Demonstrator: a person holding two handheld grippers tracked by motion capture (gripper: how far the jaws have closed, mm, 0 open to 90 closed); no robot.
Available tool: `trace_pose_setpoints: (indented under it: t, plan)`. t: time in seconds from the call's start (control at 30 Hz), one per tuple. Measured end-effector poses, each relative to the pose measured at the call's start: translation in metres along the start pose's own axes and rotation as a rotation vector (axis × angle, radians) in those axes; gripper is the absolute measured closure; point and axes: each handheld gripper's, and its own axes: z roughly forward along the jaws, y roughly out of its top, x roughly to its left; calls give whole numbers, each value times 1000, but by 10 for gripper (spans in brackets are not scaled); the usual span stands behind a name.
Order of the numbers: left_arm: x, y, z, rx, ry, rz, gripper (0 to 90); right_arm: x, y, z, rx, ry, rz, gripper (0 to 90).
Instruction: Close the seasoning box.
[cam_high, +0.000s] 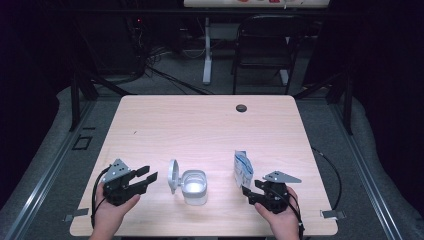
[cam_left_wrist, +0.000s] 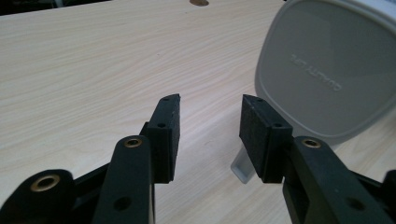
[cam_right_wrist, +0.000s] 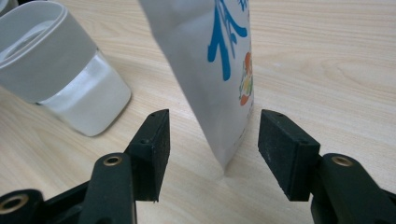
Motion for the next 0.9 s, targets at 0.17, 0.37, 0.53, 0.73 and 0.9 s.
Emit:
trace_pose_setpoints:
  t: [0.17,0.37,0.53,0.73,0.9]
  plan:
    - [-10,3,-2,-6,-16,20,692,1,-5,-7,-14,16,5,437]
    - [-17,5,-2,-8,-41,51,827,-1,-8,-7,-36,22,22,437]
    - [-24,10,-3,-5,-76,75,900,0,-9,-5,-38,29,18,437]
    - [-29,11,-1,-4,-98,88,900,1,-11,-5,-41,29,1,438]
    - [-31,11,2,-1,-101,93,900,-2,-11,-7,-44,30,-2,437]
